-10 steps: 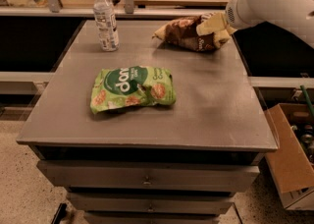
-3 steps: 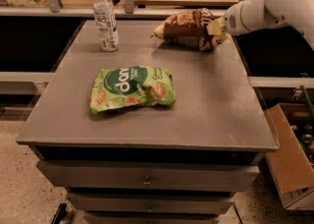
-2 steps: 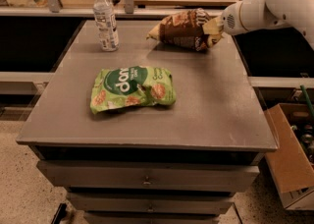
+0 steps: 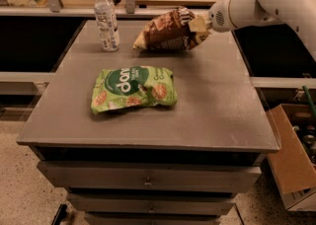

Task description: Move brown chip bag near blue plastic bottle

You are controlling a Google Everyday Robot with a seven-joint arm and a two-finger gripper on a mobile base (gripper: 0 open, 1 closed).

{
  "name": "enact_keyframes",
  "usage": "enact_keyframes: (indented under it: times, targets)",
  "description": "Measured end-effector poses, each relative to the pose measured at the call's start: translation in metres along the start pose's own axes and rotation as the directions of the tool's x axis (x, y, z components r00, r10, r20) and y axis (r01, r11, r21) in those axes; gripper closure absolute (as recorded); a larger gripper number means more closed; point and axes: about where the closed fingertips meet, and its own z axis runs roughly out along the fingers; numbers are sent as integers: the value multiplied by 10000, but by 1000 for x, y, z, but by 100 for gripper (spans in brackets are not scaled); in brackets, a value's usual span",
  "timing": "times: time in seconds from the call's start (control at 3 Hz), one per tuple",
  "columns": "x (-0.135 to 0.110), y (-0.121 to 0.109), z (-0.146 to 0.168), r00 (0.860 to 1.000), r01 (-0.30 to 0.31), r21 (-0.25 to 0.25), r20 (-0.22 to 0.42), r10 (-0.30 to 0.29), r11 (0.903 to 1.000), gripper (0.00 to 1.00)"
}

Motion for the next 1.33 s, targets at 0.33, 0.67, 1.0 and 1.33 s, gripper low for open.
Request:
enact_keyframes:
  times: [0.33, 0.67, 1.0, 1.33]
  targets:
    - [-6, 17, 17, 9990, 423, -69, -147, -424, 9991, 100]
    - [-8, 31, 35, 9980, 547, -377, -285, -558, 9978, 100]
    - [-10, 45, 50, 9966, 716, -703, -346, -742, 9950, 100]
    - [-11, 55, 58, 9966, 696, -1036, -360, -737, 9922, 100]
